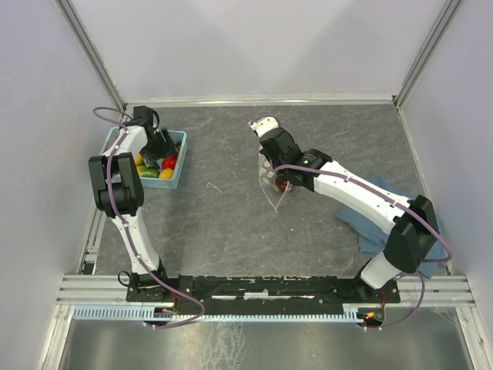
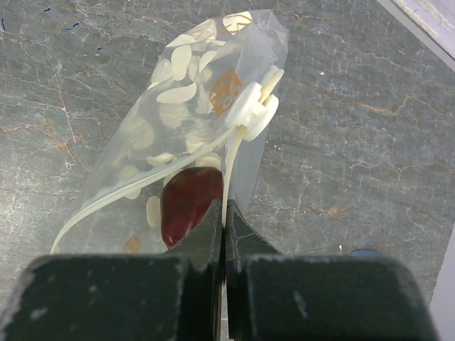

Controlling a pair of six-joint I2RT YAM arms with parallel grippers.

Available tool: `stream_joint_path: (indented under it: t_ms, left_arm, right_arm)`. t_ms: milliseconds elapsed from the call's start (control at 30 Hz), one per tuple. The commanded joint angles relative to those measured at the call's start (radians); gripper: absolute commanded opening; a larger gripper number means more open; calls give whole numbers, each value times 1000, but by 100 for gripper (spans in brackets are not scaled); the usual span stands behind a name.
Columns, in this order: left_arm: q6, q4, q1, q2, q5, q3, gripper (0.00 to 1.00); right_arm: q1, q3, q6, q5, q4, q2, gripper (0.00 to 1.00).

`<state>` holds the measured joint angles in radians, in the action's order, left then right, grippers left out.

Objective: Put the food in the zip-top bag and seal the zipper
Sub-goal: Pick up the fake fruit from the bin.

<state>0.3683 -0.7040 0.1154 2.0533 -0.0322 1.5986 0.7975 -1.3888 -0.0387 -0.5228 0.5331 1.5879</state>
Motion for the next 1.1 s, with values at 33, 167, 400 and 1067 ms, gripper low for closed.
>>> stream_joint_path:
  t_ms: [33,167,400,1067]
  left_arm:
    - [-86,-29,-5,36,-98,42,80]
    - [-91,-34,-6,47,-134,40,81]
    - [-91,-44,-6,58,-149,35,76]
    - [-57,-9,-5,-130,-102,-15,29]
  right_arm:
    - [-1,-41,0,5,-30,6,2]
    - [-2,-41,-1,6,-31,7,2]
    - [-2,-40,-3,14,-32,9,2]
    - [-1,-41,-12,26,-28,-2,2]
